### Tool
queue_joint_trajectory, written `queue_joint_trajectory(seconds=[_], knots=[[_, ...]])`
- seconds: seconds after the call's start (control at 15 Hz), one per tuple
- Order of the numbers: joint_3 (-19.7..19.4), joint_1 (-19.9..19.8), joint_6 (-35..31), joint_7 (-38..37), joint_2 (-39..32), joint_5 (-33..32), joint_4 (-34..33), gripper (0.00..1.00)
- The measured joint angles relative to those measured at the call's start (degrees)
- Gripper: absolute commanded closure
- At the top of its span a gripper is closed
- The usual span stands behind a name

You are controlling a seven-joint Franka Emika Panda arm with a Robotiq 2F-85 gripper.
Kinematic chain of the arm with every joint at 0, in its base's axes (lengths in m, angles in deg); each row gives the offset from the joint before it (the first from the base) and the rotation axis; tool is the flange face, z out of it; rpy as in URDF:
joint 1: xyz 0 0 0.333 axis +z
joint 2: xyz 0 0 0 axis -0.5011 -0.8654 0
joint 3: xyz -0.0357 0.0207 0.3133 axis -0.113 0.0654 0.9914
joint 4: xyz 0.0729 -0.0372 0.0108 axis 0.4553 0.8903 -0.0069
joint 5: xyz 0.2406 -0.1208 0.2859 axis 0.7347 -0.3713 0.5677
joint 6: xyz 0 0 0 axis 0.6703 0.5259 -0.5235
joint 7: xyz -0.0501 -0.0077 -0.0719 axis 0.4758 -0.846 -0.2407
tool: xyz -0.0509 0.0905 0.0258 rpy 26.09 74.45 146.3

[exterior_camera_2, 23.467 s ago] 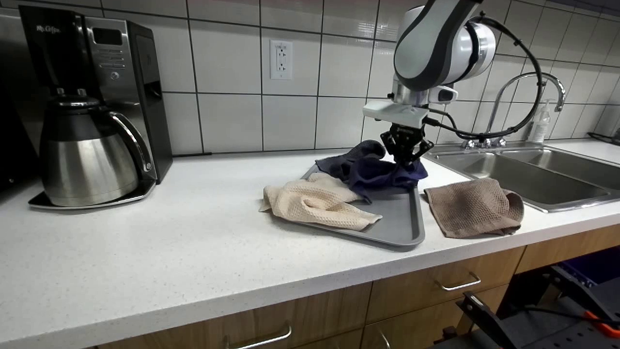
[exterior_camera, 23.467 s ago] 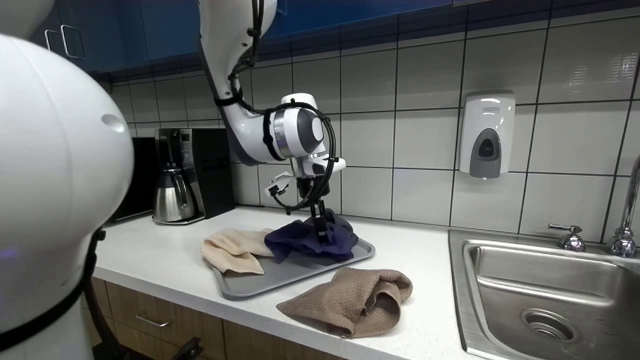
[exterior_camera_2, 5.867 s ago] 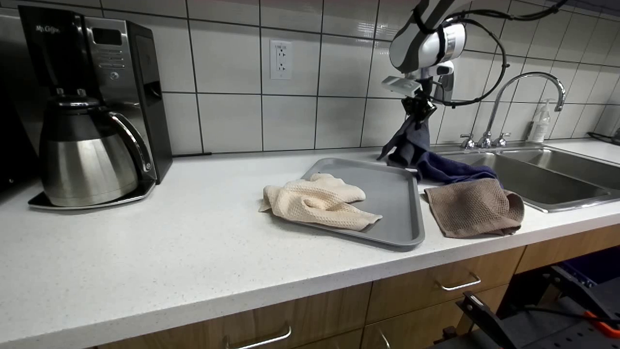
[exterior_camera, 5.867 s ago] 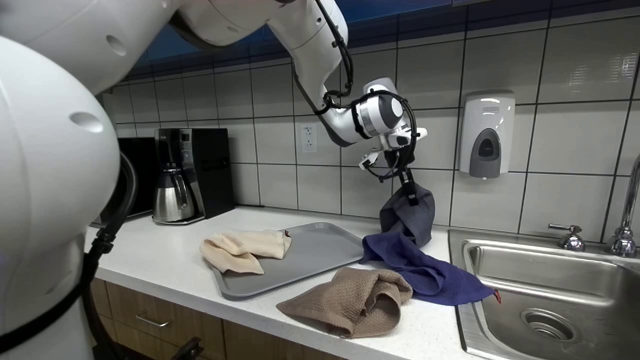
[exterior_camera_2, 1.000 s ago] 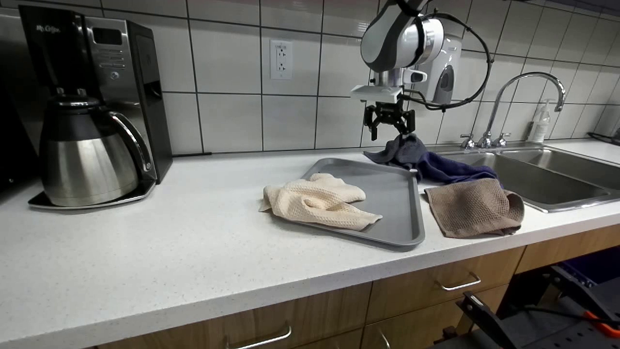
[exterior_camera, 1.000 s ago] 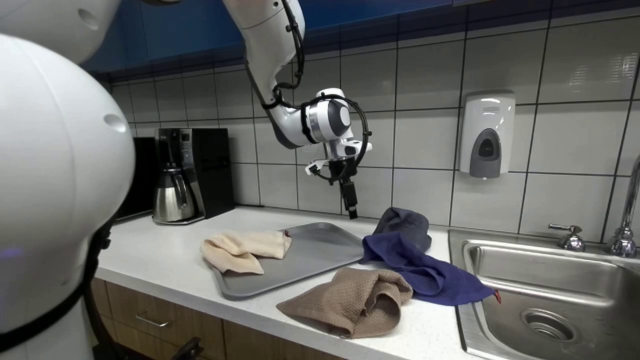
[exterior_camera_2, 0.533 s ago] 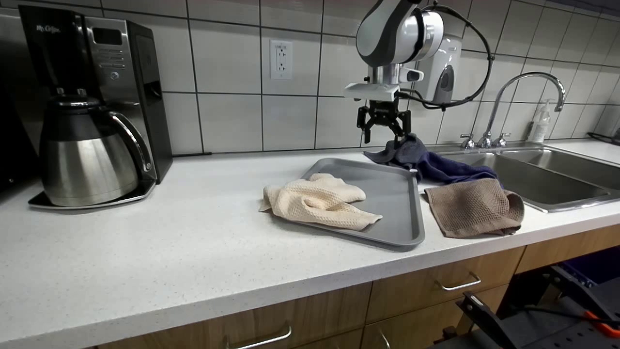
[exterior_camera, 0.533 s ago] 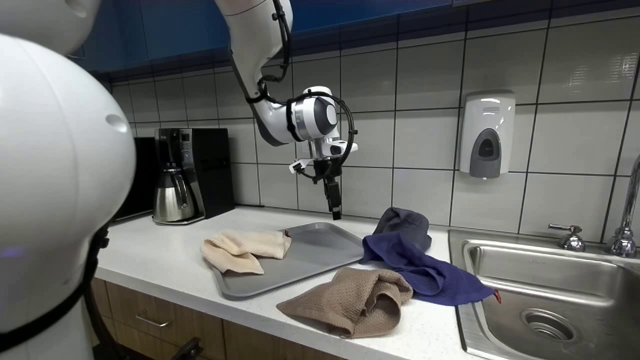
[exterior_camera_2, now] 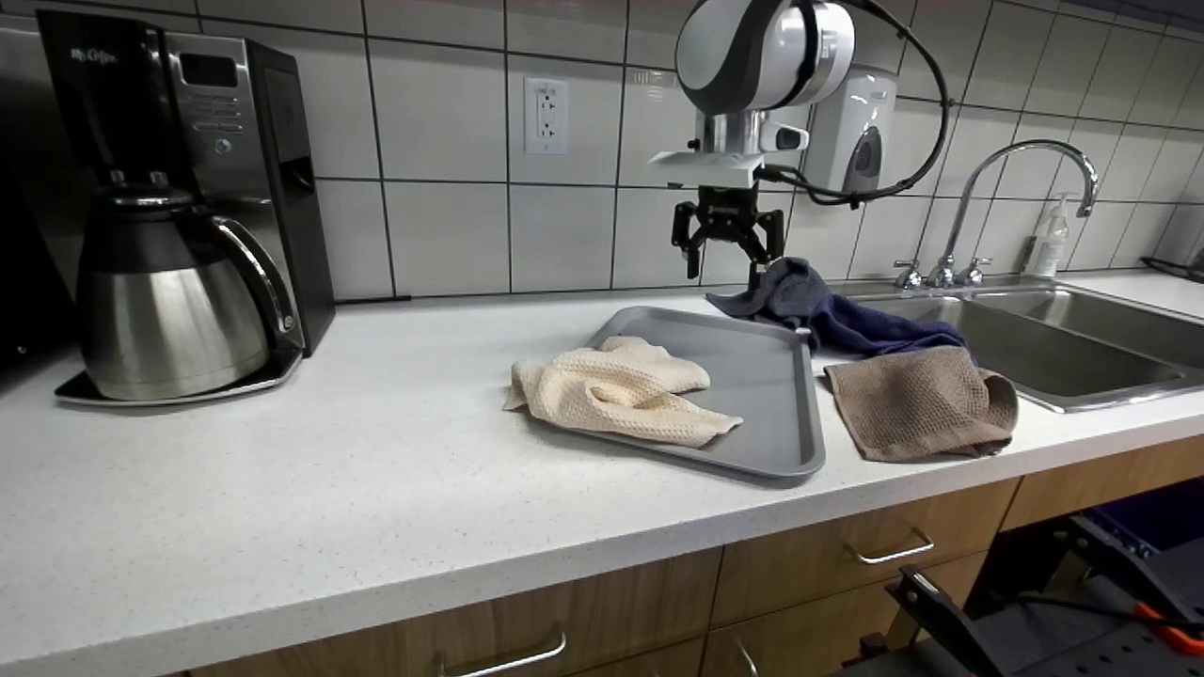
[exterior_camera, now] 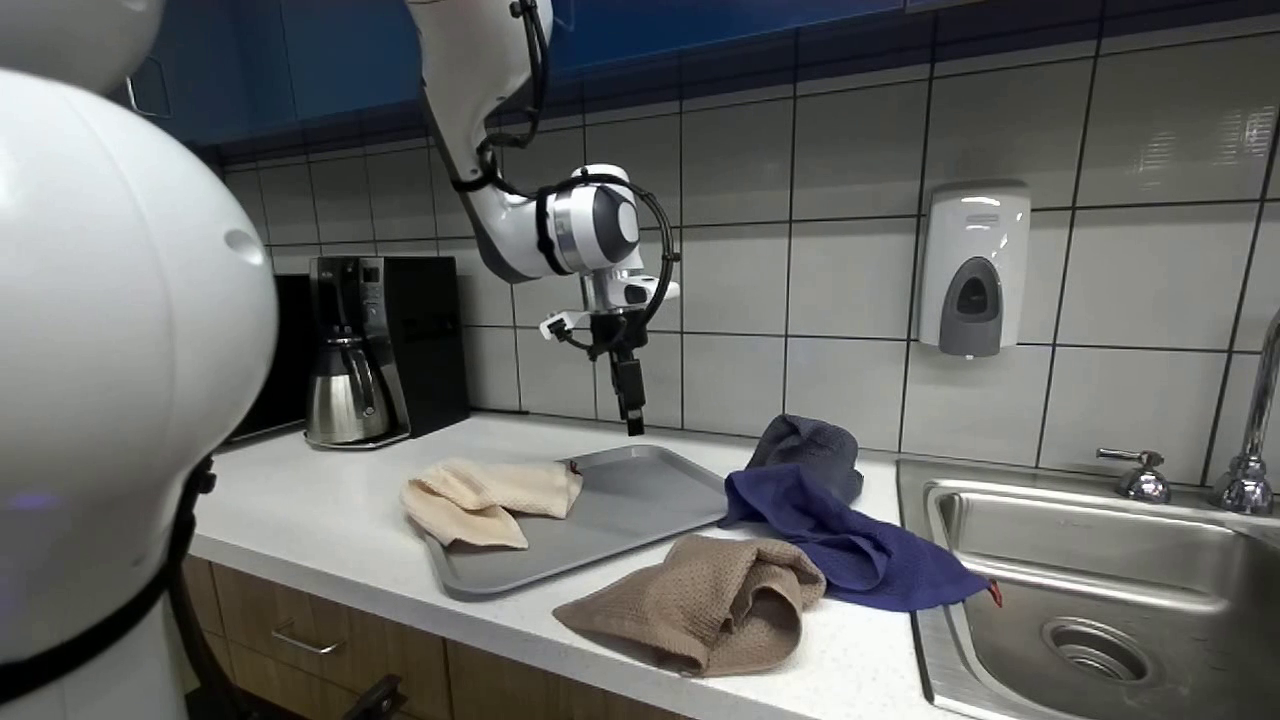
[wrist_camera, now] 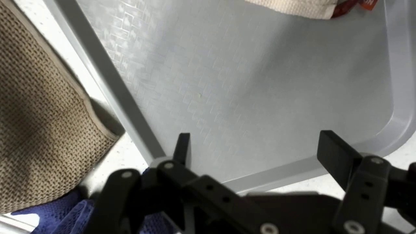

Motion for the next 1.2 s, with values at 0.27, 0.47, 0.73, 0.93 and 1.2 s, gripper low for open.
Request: queue_joint_trajectory(seconds=[0.27, 0.47, 0.73, 0.93, 1.2], knots=[[1.33, 1.21, 0.00, -1.00, 2.15, 0.02, 2.55, 0.00], [2.50, 2.09, 0.00, -2.61, 3.38, 0.02, 4.39, 0.00], [4.19, 3.25, -0.26, -5.17, 4.36, 0.02, 6.35, 0.00], [5.27, 4.10, -1.35, -6.90, 4.58, 0.02, 7.75, 0.00], [6.45, 4.92, -4.38, -8.15, 4.58, 0.02, 9.45, 0.00]])
